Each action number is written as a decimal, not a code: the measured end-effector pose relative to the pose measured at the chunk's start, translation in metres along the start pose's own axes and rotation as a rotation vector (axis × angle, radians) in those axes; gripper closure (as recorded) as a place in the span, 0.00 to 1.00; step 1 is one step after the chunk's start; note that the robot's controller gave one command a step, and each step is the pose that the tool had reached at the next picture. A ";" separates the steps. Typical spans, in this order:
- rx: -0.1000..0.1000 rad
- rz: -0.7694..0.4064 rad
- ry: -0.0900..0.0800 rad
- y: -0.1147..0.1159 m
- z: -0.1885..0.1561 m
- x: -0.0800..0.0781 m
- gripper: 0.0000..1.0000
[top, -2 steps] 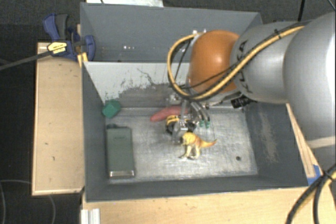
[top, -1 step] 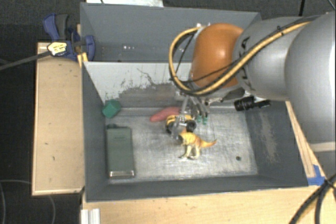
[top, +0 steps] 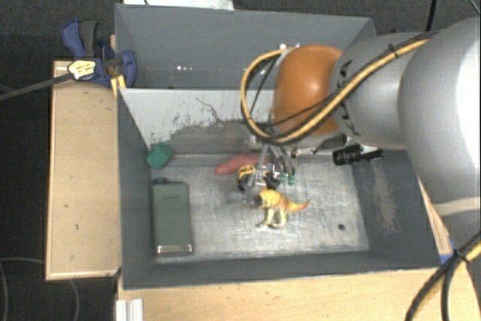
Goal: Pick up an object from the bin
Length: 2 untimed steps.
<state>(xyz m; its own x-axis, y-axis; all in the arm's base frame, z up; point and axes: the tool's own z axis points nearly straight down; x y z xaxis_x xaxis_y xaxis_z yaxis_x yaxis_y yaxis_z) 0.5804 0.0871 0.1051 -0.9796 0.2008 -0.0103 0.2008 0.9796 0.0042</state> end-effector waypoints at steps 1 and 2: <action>-0.008 0.188 -0.001 -0.001 0.025 0.006 1.00; -0.008 0.188 -0.001 -0.001 0.025 0.006 1.00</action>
Offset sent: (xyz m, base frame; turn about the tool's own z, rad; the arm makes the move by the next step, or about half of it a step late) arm 0.0000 0.0000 0.0000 0.0000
